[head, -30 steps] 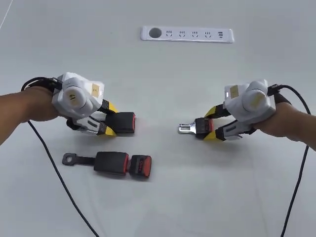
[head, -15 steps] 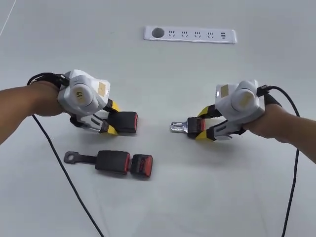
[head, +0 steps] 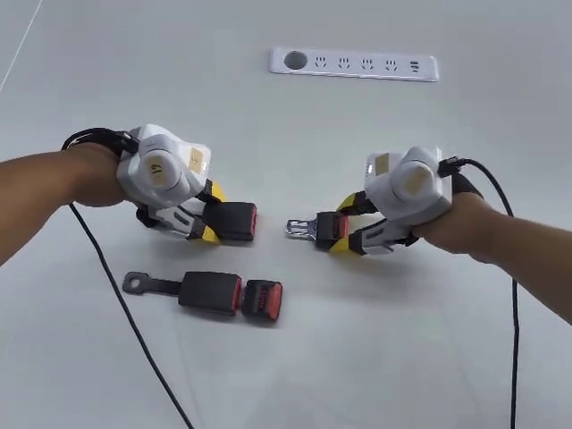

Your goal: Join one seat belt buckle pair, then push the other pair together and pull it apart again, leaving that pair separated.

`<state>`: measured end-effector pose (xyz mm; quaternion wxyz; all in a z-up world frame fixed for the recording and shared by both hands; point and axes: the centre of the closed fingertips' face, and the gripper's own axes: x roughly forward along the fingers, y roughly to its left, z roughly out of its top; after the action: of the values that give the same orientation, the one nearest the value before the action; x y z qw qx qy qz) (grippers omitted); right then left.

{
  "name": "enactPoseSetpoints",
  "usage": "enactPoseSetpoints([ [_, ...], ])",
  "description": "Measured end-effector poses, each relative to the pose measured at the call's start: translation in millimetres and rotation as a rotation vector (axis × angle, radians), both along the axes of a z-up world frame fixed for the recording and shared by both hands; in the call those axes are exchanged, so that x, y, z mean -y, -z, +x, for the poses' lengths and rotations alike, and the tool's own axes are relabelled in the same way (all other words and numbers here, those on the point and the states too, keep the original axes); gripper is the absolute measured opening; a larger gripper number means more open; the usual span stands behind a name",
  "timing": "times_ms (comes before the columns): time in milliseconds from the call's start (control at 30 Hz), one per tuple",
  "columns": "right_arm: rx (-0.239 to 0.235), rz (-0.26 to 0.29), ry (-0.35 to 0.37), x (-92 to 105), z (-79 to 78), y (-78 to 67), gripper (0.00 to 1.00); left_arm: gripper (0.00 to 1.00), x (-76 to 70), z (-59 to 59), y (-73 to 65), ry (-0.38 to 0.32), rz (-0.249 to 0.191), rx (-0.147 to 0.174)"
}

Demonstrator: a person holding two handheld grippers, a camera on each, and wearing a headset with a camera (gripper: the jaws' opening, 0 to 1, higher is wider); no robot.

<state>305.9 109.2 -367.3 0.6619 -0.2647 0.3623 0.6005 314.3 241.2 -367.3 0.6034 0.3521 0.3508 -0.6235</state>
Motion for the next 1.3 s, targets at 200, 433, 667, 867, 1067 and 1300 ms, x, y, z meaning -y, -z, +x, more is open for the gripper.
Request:
enactPoseSetpoints([
  [200,0.003,0.015,-0.007,-12.2,1.4,0.1,0.34,0.33,0.0,0.0,0.3,0.001,0.008,-0.001],
  [433,0.002,0.036,-0.005,-26.7,1.0,-0.8,0.34,0.33,0.4,-0.1,0.3,0.001,0.012,0.000],
  [667,0.007,0.050,0.002,-37.8,4.9,0.0,0.34,0.33,0.4,0.2,0.5,0.001,0.014,-0.002],
  [867,0.014,0.060,-0.005,-46.0,6.6,-0.3,0.33,0.33,1.0,-0.1,0.7,0.016,0.021,0.010],
  [1067,0.034,0.058,-0.029,-55.0,7.1,2.4,0.33,0.33,0.9,0.4,1.2,0.017,0.030,0.005],
  [1300,0.031,0.076,0.002,-54.2,7.8,3.8,0.32,0.33,1.9,0.2,2.0,0.022,0.037,0.015],
])
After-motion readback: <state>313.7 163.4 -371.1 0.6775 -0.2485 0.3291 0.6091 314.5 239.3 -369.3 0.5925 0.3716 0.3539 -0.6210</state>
